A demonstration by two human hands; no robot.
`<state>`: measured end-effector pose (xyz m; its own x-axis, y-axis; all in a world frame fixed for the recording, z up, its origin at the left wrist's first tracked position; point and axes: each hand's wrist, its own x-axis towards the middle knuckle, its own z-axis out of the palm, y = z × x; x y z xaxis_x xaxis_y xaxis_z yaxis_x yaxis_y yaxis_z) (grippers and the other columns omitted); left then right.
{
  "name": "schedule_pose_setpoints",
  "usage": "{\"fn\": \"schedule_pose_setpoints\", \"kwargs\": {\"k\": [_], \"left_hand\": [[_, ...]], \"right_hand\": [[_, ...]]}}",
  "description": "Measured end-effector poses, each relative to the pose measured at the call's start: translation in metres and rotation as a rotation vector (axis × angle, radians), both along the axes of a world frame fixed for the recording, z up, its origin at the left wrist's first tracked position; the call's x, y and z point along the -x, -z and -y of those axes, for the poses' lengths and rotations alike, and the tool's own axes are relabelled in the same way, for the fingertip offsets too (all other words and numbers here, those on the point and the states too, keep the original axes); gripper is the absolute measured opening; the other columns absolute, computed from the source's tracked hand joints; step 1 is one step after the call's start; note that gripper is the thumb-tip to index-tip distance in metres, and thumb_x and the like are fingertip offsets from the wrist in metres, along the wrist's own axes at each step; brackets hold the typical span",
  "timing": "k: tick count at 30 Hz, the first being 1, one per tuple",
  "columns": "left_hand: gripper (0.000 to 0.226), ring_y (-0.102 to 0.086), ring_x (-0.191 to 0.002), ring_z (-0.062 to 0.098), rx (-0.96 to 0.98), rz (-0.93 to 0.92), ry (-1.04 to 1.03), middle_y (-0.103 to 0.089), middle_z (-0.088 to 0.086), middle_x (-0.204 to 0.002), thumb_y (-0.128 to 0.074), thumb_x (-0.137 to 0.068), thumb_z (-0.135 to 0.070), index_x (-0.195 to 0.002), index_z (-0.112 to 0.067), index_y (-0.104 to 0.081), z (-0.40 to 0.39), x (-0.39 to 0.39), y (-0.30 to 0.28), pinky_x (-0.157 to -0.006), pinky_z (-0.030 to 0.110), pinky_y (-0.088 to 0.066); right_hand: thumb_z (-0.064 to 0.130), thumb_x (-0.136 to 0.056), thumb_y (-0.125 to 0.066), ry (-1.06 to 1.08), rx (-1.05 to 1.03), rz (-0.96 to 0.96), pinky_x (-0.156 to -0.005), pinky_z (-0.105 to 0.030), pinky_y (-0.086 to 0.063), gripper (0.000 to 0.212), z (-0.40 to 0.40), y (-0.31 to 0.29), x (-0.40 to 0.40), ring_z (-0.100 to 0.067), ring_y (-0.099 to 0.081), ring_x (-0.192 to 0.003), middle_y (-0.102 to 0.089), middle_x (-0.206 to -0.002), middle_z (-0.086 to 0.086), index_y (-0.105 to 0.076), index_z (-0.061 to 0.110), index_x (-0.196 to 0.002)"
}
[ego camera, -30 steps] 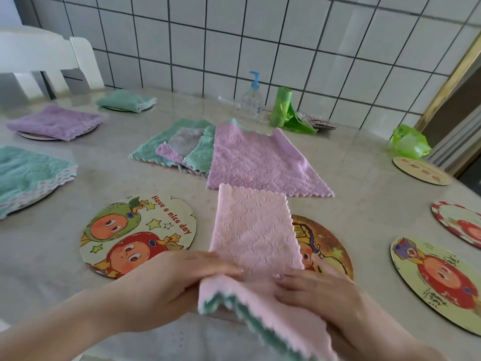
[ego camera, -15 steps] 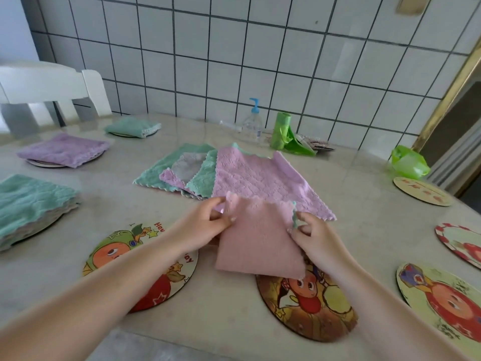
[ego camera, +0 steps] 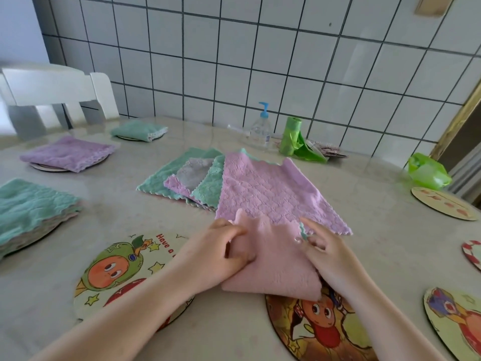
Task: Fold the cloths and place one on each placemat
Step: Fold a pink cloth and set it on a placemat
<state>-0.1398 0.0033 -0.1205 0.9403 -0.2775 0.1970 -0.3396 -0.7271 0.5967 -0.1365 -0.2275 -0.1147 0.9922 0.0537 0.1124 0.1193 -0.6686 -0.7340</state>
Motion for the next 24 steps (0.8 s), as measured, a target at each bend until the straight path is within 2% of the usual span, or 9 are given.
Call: {"fn": "schedule_pose_setpoints", "kwargs": {"k": [3,5,7,10,12,14,18,21,24], "left_hand": [[0.052,-0.049,-0.106,0.006,-0.146,0.07,-0.063,-0.044,-0.016,-0.123,-0.051,-0.083,-0.058,-0.131,-0.038,-0.044,0.003,0.003,0.0,-0.08,0.018,-0.034],[0.051,-0.045,-0.115,0.009,-0.188,0.109,-0.089,-0.044,-0.013,-0.124,-0.049,-0.084,-0.057,-0.131,-0.039,-0.043,0.004,0.004,0.001,-0.088,0.02,-0.032],[0.051,-0.044,-0.117,0.011,-0.197,0.119,-0.104,-0.045,-0.012,-0.124,-0.048,-0.084,-0.058,-0.131,-0.039,-0.043,0.003,0.004,0.001,-0.095,0.023,-0.031],[0.053,-0.045,-0.114,0.01,-0.222,0.104,-0.11,-0.047,-0.013,-0.115,-0.043,-0.081,-0.063,-0.128,-0.041,-0.045,0.0,0.002,0.001,-0.095,0.025,-0.032],[0.067,-0.044,-0.112,0.008,-0.264,0.086,-0.1,-0.046,-0.015,-0.11,-0.028,-0.07,-0.071,-0.128,-0.043,-0.045,0.0,0.0,0.003,-0.093,0.025,-0.032],[0.077,-0.041,-0.112,0.008,-0.27,0.097,-0.101,-0.044,-0.016,-0.108,-0.017,-0.06,-0.072,-0.126,-0.045,-0.046,-0.001,-0.001,0.005,-0.093,0.023,-0.03],[0.077,-0.03,-0.123,0.008,-0.255,0.188,-0.103,-0.037,-0.017,-0.121,-0.019,-0.065,-0.075,-0.128,-0.042,-0.048,-0.003,0.0,0.007,-0.102,0.028,-0.026],[0.07,-0.011,-0.139,0.005,-0.236,0.235,-0.026,-0.026,-0.018,-0.146,-0.02,-0.075,-0.07,-0.132,-0.038,-0.045,-0.004,0.001,0.004,-0.114,0.03,-0.008],[0.075,0.006,-0.141,-0.003,-0.252,0.16,0.124,-0.014,-0.02,-0.154,-0.01,-0.079,-0.07,-0.142,-0.035,-0.031,-0.002,0.003,0.003,-0.116,0.034,0.01]], "right_hand": [[0.046,-0.085,-0.056,-0.069,0.004,-0.049,-0.091,-0.023,-0.044,0.043,0.001,-0.004,0.008,-0.008,-0.057,-0.112,-0.057,-0.129,0.008,-0.045,0.05,-0.127],[0.048,-0.081,-0.061,-0.086,0.023,-0.084,-0.084,-0.035,-0.05,0.045,0.001,-0.006,0.011,-0.031,-0.064,-0.098,-0.064,-0.118,-0.009,-0.046,0.056,-0.122],[0.038,-0.081,-0.067,-0.1,0.059,-0.056,-0.079,-0.03,-0.05,0.043,-0.001,-0.005,0.011,-0.014,-0.068,-0.073,-0.065,-0.12,0.002,-0.05,0.053,-0.118],[0.027,-0.084,-0.066,-0.063,0.092,0.011,-0.074,-0.014,-0.044,0.037,-0.003,0.0,0.005,0.016,-0.052,-0.059,-0.057,-0.126,0.017,-0.058,0.04,-0.118],[0.026,-0.086,-0.064,-0.03,0.09,0.001,-0.059,-0.008,-0.035,0.038,-0.002,0.002,0.003,0.015,-0.048,-0.05,-0.065,-0.093,0.022,-0.057,0.036,-0.122],[0.026,-0.087,-0.063,-0.004,0.095,-0.008,-0.049,-0.007,-0.032,0.038,-0.002,0.002,0.004,0.008,-0.048,-0.044,-0.058,-0.059,0.025,-0.056,0.035,-0.124],[0.035,-0.086,-0.061,0.089,0.191,0.078,-0.064,-0.007,-0.036,0.029,0.001,0.005,-0.001,0.005,-0.056,-0.076,-0.055,-0.113,0.017,-0.062,0.032,-0.115],[0.036,-0.085,-0.061,0.141,0.214,0.086,-0.066,-0.015,-0.038,0.017,0.002,0.007,-0.008,-0.001,-0.054,-0.081,-0.059,-0.108,0.011,-0.067,0.03,-0.1],[0.037,-0.083,-0.063,0.165,0.248,0.077,-0.071,-0.025,-0.045,0.013,-0.001,0.007,-0.013,-0.007,-0.058,-0.085,-0.06,-0.103,0.01,-0.068,0.031,-0.094]]}}
